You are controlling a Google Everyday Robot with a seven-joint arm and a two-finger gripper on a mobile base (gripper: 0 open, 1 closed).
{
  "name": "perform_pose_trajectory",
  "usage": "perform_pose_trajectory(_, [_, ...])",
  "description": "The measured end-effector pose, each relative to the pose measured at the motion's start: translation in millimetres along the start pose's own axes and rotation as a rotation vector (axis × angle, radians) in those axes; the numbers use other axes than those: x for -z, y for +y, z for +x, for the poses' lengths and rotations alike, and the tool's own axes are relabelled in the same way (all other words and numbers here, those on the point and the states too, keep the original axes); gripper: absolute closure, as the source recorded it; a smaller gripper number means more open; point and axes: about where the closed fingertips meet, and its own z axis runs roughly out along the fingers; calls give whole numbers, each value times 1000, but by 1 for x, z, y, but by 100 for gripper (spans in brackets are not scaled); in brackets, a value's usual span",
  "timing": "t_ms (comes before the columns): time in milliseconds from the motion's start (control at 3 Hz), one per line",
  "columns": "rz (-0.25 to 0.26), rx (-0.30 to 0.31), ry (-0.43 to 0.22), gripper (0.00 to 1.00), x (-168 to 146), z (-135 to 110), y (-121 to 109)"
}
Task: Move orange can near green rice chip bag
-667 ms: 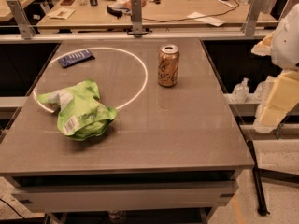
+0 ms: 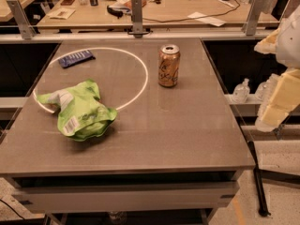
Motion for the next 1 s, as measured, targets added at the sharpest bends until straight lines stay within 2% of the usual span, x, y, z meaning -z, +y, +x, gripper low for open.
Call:
perform_pose_trajectory(333, [-2, -42, -99, 0, 2, 3, -2])
perform_pose_trajectory(667, [30, -104, -281, 0, -1, 29, -15])
perform_pose_trajectory(1000, [49, -113, -478, 0, -7, 43, -20])
